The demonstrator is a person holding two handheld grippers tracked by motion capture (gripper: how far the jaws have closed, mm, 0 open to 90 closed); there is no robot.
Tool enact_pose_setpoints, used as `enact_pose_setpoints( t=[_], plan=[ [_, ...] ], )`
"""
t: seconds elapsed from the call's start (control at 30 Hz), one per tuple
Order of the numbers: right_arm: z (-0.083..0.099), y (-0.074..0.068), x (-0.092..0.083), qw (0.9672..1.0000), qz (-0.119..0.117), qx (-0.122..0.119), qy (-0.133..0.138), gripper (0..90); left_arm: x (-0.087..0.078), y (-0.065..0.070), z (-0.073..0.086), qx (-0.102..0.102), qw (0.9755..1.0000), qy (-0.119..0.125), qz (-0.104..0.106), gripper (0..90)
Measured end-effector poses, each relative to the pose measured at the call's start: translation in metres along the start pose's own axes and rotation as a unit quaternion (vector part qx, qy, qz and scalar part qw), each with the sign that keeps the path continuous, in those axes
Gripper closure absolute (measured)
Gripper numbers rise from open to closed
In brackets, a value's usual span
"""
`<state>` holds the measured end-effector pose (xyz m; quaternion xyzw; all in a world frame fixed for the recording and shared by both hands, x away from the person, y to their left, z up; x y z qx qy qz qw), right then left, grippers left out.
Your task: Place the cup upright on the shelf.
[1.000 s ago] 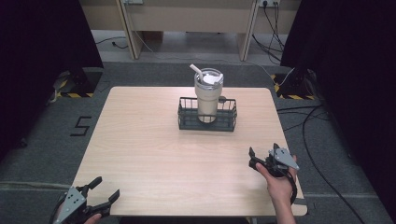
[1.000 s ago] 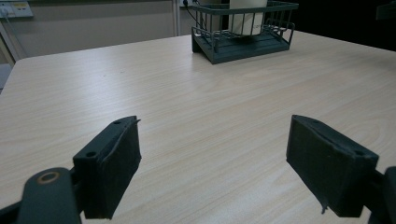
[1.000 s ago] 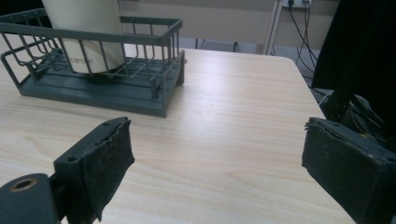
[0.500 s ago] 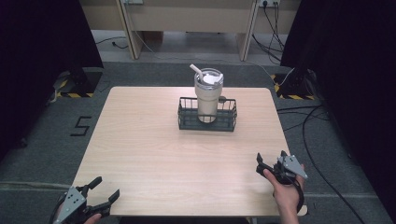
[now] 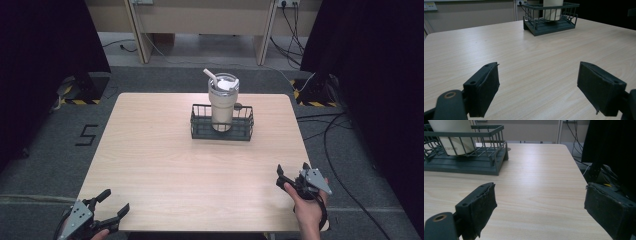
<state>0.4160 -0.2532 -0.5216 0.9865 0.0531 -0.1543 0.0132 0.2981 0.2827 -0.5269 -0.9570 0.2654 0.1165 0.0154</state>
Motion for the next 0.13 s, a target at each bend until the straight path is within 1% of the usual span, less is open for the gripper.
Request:
enact_pose_setpoints(
  t=[0.13],
  plan=[
    [0.0002,-0.0006,-0.0002,1.0,-0.002,-0.002,0.0,10.7,0.0008,0.0001,0.0,-0.003,1.0,0.0,-0.002,17.1]
  ],
)
Point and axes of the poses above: each handheld gripper's, and its own axes: x roughly forward along the jaws, z roughly out of its underside, y roughly to its right, the point moved 9 cm from there along x, roughly forward along the jaws, and after that the axes turned 1 degree about -x, right-handed, at the moved point
